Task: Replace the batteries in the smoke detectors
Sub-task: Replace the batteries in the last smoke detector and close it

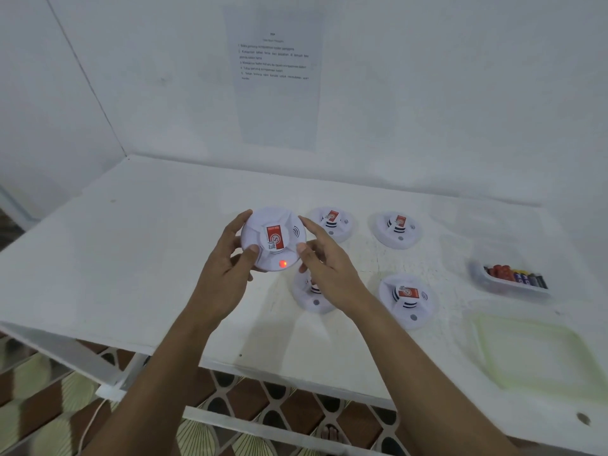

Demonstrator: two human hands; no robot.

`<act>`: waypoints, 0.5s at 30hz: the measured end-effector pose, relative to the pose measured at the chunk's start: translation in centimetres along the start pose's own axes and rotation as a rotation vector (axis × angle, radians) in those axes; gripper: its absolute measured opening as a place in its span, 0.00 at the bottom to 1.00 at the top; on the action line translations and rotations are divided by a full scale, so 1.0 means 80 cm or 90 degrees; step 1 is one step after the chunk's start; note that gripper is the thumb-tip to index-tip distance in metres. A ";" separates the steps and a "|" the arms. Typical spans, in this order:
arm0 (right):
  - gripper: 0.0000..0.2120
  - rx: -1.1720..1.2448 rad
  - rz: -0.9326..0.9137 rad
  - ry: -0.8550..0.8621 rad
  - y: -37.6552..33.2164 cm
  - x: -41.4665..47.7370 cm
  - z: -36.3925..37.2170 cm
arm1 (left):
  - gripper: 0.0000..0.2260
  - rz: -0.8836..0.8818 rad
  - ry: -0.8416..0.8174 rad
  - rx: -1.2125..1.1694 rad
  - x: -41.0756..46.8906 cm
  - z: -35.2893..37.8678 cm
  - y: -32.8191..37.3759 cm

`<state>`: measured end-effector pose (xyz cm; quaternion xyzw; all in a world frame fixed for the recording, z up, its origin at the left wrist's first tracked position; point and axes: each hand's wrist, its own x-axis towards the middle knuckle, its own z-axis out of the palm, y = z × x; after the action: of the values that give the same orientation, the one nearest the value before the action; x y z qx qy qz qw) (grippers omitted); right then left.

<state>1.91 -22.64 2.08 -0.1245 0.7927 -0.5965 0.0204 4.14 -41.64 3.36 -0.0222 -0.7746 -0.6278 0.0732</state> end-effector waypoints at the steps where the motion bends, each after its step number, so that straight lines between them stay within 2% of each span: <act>1: 0.20 0.004 -0.002 -0.001 0.000 0.004 -0.002 | 0.20 0.000 0.002 0.008 0.003 0.001 0.002; 10: 0.20 0.014 -0.005 -0.016 0.000 0.024 -0.016 | 0.20 -0.001 0.014 0.033 0.022 0.010 0.008; 15: 0.18 0.015 -0.007 -0.021 0.000 0.027 -0.026 | 0.22 0.005 -0.022 0.043 0.026 0.015 0.012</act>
<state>-0.53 -21.16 2.95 -0.1383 0.7846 -0.6036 0.0313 2.07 -40.35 4.35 -0.0336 -0.7963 -0.6006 0.0633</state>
